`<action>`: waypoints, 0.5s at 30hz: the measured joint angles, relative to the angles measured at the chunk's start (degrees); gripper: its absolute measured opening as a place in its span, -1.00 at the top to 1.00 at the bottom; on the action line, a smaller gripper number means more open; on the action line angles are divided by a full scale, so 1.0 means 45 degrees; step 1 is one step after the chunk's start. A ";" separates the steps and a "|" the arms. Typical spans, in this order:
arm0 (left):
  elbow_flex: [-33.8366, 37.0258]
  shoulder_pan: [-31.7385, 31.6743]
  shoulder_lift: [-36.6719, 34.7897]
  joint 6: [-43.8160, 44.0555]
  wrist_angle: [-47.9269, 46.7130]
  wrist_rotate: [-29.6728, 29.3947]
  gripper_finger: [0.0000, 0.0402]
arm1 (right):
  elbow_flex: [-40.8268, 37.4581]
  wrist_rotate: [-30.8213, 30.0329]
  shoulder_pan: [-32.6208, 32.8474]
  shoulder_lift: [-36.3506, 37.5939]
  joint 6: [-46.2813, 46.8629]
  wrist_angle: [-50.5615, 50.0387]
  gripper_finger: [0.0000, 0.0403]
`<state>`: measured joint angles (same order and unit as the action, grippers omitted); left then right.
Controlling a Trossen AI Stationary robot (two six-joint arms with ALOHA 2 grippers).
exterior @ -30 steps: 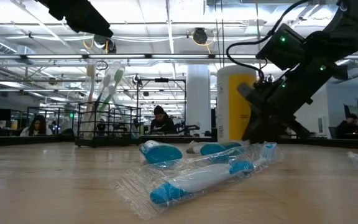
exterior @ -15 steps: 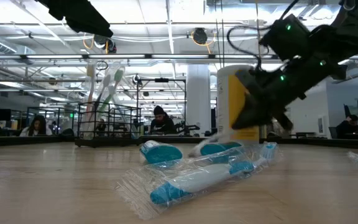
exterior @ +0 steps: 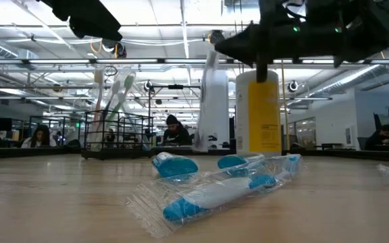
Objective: Pick & Place toothbrushing station
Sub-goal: Put the violet toothbrush into the black wire organizer
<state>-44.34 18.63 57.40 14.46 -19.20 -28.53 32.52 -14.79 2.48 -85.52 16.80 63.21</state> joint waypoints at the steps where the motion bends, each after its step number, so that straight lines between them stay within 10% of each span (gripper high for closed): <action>1: 0.0000 0.0000 0.0070 0.0135 0.0024 -0.0007 -0.04 | 0.0332 0.0008 0.0003 0.0000 -0.0202 -0.0297 1.00; 15: -0.0005 -0.0897 0.3241 -0.0868 0.3502 -0.0229 -0.04 | 0.4864 0.0001 0.1138 0.0000 -0.2382 -0.5215 1.00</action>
<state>-44.36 14.60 71.98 10.55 -3.44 -29.56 54.41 -14.79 7.60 -85.52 6.08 39.74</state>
